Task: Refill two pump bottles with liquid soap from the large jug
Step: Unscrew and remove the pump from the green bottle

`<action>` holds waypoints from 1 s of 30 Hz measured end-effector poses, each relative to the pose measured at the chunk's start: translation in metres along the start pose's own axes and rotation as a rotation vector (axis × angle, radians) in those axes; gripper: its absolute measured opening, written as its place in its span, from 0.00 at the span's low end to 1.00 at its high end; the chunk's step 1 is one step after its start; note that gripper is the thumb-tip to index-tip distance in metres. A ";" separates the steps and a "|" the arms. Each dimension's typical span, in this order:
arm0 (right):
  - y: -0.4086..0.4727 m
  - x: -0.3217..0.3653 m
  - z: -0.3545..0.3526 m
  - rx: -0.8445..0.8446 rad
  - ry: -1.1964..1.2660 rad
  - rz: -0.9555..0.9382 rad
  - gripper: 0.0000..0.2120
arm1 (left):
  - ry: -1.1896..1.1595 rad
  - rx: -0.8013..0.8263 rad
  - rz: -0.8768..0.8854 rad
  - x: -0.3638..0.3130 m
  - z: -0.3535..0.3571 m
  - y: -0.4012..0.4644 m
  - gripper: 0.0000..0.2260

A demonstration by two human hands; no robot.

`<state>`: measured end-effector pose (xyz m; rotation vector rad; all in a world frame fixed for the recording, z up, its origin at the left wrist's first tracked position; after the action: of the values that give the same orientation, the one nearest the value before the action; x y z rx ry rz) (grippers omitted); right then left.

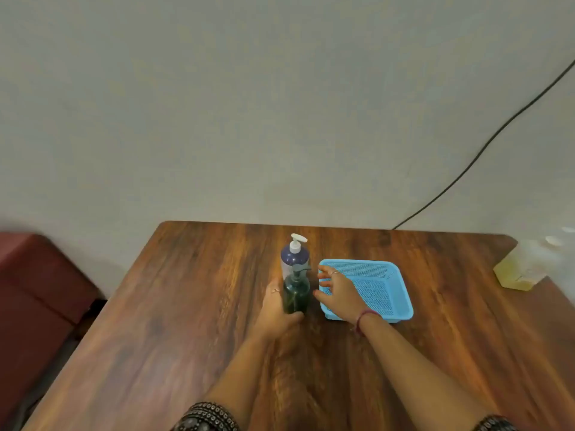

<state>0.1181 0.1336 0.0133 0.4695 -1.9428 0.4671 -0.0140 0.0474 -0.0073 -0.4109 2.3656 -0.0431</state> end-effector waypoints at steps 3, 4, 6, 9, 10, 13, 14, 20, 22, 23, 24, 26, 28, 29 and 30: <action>0.005 -0.006 0.007 0.016 0.032 0.044 0.24 | -0.135 0.022 -0.062 0.004 0.012 0.008 0.32; 0.007 -0.007 0.010 0.028 0.042 0.054 0.23 | -0.153 0.013 -0.086 0.010 0.019 0.015 0.32; 0.013 -0.009 0.014 0.034 0.053 0.061 0.23 | -0.177 0.004 -0.127 0.016 0.028 0.021 0.33; 0.021 -0.009 0.017 0.013 0.049 0.051 0.23 | -0.186 -0.031 -0.161 0.021 0.032 0.029 0.29; 0.023 -0.010 0.018 0.009 0.057 0.048 0.23 | -0.196 -0.054 -0.176 0.023 0.033 0.030 0.27; 0.025 -0.010 0.020 0.006 0.073 0.040 0.23 | -0.222 -0.092 -0.179 0.023 0.032 0.028 0.24; 0.024 -0.009 0.019 -0.003 0.091 0.031 0.22 | -0.228 -0.094 -0.180 0.023 0.031 0.027 0.25; 0.014 0.037 -0.008 -0.026 0.261 -0.077 0.17 | -0.325 -0.158 -0.082 -0.005 -0.005 0.021 0.21; 0.010 0.057 -0.021 -0.018 0.298 -0.130 0.16 | -0.336 -0.184 -0.026 -0.019 -0.021 0.017 0.23; 0.008 0.066 -0.026 -0.010 0.317 -0.157 0.16 | -0.347 -0.192 -0.004 -0.026 -0.028 0.015 0.24; 0.005 0.075 -0.030 -0.002 0.343 -0.175 0.16 | -0.362 -0.193 0.012 -0.032 -0.034 0.012 0.25; -0.003 0.091 -0.038 0.018 0.420 -0.202 0.16 | -0.382 -0.201 0.052 -0.046 -0.045 0.005 0.25; -0.008 0.103 -0.044 0.041 0.461 -0.224 0.16 | -0.360 -0.235 0.080 -0.057 -0.054 0.000 0.26; -0.011 0.109 -0.046 0.044 0.463 -0.233 0.16 | -0.349 -0.254 0.082 -0.061 -0.058 -0.003 0.28; -0.014 0.114 -0.047 0.035 0.467 -0.242 0.15 | -0.340 -0.271 0.085 -0.065 -0.061 -0.007 0.29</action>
<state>0.1174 0.1333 0.1372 0.5549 -1.4111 0.4106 -0.0087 0.0557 0.0813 -0.4092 2.0527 0.3626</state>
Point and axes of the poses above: each hand's wrist, its own y-axis towards the middle knuckle, its own z-axis out of the palm, x = y × z, the point moved 5 cm from there along y, towards the middle knuckle, and after that the axes turned 13 degrees about y, right-handed, at the moved point
